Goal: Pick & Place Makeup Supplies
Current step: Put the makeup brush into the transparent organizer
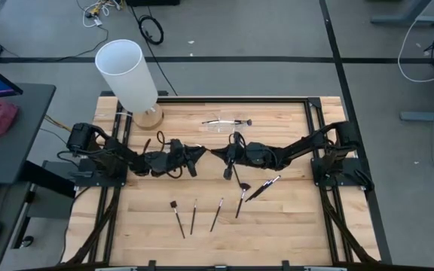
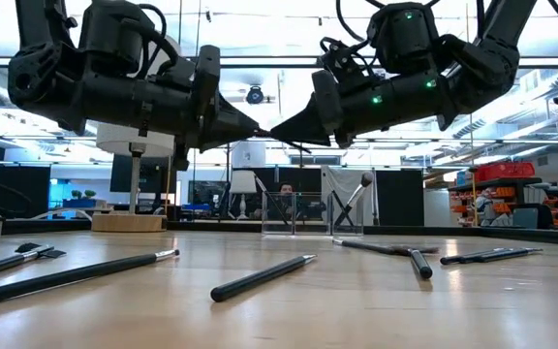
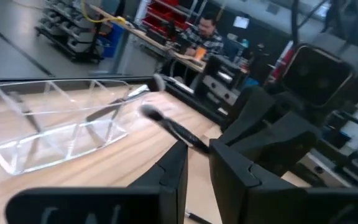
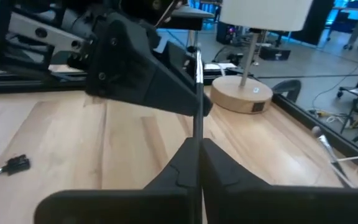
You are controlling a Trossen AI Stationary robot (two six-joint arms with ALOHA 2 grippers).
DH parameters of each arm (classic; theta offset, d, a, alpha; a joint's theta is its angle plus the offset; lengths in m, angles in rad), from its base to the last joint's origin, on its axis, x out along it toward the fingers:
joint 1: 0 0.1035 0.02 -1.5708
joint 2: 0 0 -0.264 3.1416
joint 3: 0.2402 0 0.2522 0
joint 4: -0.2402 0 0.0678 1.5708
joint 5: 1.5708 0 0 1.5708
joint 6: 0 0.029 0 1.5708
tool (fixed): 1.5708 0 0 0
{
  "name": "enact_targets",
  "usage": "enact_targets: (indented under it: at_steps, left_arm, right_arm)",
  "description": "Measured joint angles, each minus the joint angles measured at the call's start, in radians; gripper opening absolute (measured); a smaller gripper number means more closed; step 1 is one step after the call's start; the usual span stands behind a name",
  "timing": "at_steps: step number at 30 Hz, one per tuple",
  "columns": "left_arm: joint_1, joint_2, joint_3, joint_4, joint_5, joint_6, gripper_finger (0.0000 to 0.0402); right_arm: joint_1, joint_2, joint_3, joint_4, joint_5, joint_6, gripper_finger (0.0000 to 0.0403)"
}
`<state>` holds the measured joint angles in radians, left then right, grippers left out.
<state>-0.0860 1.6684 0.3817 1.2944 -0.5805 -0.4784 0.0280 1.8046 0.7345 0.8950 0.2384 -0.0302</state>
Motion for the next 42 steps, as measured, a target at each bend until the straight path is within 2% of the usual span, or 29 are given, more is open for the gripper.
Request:
enact_targets:
  at_steps: [7,12,18,22,26,32,35,39,42]
  left_arm:
    - [0.006,0.000,0.002,0.088,0.053,0.074,0.0058]
    - [0.005,0.000,0.003,0.098,0.095,0.078,0.0011]
    - [0.005,0.000,0.006,0.092,0.095,0.083,0.0005]
    - [0.005,0.000,0.006,0.092,0.099,0.083,0.0005]
    - [0.010,0.000,0.006,0.091,0.091,0.094,0.0004]
    - [0.084,0.000,0.014,0.086,0.087,0.106,0.0003]
    - [0.143,0.000,0.047,0.075,0.136,0.155,0.0003]
    - [0.216,0.000,0.136,0.011,0.228,0.245,0.0003]
    - [0.257,0.000,0.243,-0.150,0.245,0.313,0.0003]
  right_arm:
    - [0.003,0.000,0.001,-0.004,-0.044,-0.001,0.0002]
    - [0.003,0.001,0.001,-0.004,-0.053,-0.004,0.0002]
    - [0.002,0.001,0.001,0.002,-0.040,-0.013,0.0002]
    - [0.002,0.000,0.001,0.002,-0.031,-0.089,0.0004]
    - [0.008,-0.048,0.001,-0.033,0.105,-0.193,0.0015]
    - [0.066,-0.250,0.001,-0.210,0.472,-0.367,0.0035]
    - [0.106,-0.370,0.001,-0.273,0.620,-0.426,0.0038]
    - [0.145,-0.510,0.001,-0.334,0.688,-0.427,0.0038]
    - [0.162,-0.576,0.001,-0.394,0.688,-0.396,0.0038]
